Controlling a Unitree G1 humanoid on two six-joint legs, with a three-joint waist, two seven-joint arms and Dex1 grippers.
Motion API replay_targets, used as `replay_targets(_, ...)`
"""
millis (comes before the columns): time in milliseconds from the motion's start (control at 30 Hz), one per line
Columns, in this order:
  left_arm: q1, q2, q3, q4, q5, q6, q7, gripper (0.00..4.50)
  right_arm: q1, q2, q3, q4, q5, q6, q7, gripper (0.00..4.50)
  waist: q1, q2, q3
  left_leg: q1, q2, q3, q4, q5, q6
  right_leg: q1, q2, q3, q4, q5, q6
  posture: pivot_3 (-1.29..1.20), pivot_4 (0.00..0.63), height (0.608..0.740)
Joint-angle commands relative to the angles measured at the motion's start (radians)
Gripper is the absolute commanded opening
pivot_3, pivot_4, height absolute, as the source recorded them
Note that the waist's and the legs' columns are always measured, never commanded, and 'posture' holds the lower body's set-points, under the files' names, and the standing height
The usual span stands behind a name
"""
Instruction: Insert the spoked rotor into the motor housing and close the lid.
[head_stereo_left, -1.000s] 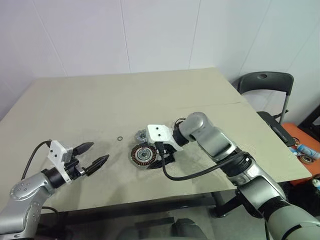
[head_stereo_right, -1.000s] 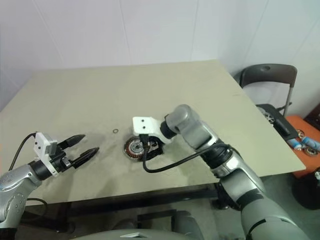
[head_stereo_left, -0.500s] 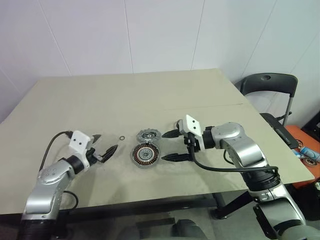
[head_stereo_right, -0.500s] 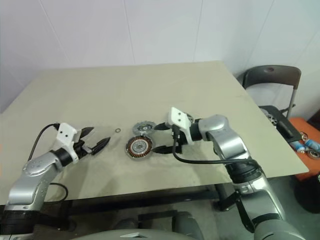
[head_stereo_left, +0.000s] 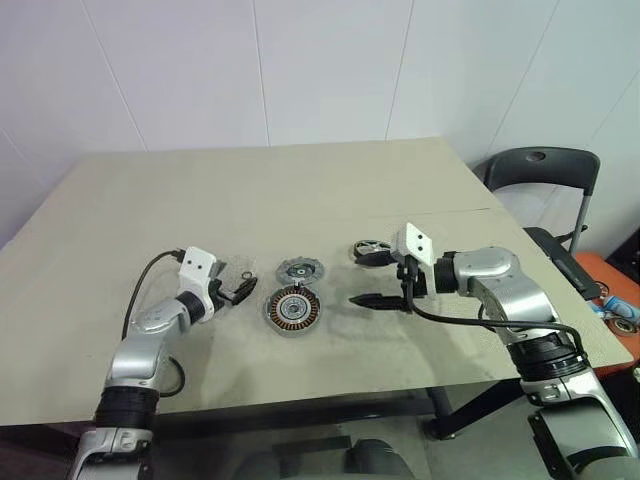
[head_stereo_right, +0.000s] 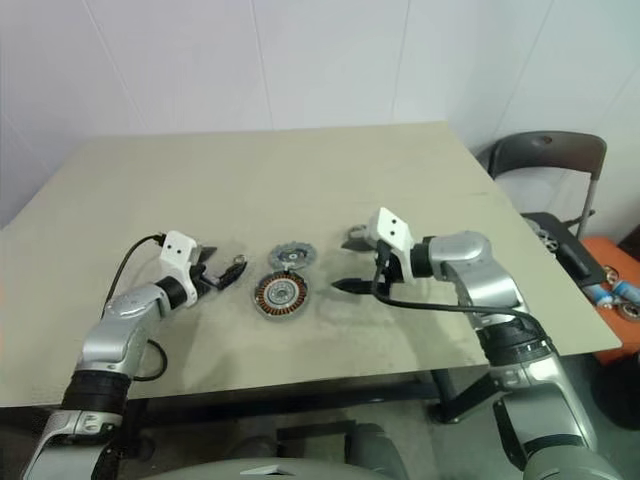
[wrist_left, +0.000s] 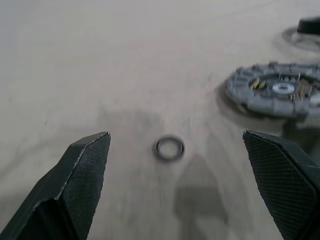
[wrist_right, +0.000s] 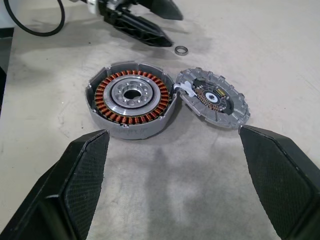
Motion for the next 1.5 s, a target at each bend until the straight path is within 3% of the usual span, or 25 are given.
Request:
replay_targets(33, -0.042, -0.008, -0.007, 0.026, 0.014, -0.02, -0.006, 4.5, -0.016, -0.005, -0.026, -0.023, 0.028, 0.001, -0.005, 4.33, 0.001, 0.0, 0.0, 0.0, 0.0, 0.0, 0.0, 0.0, 0.0, 0.0, 0.0, 0.0, 0.0, 0.0, 0.0, 0.0, 0.0, 0.74)
replay_targets(333, -0.07, -0.02, -0.029, 0.083, 0.031, -0.002, -0.014, 4.5, 0.004, -0.002, -0.02, -0.019, 0.036, -0.009, -0.015, 4.33, 0.023, 0.0, 0.0, 0.0, 0.0, 0.0, 0.001, 0.0, 0.0, 0.0, 0.0, 0.0, 0.0, 0.0, 0.0, 0.0, 0.0, 0.74)
replay_targets(1333, -0.126, -0.045, -0.073, 0.197, 0.079, 0.027, -0.025, 4.5, -0.012, 0.008, -0.022, 0.037, 0.03, -0.048, -0.021, 4.33, 0.021, 0.0, 0.0, 0.0, -0.001, 0.0, 0.001, 0.0, 0.0, 0.0, 0.0, -0.001, 0.001, 0.0, 0.0, 0.0, 0.0, 0.74)
replay_targets(1500, -0.129, -0.045, -0.074, 0.204, 0.083, 0.045, -0.023, 3.34, -0.014, 0.008, -0.023, 0.041, 0.03, -0.051, -0.025, 4.36, 0.021, 0.0, 0.0, 0.001, -0.001, 0.0, 0.001, 0.0, 0.0, 0.001, 0.0, -0.001, 0.001, 0.0, 0.0, 0.0, 0.0, 0.74)
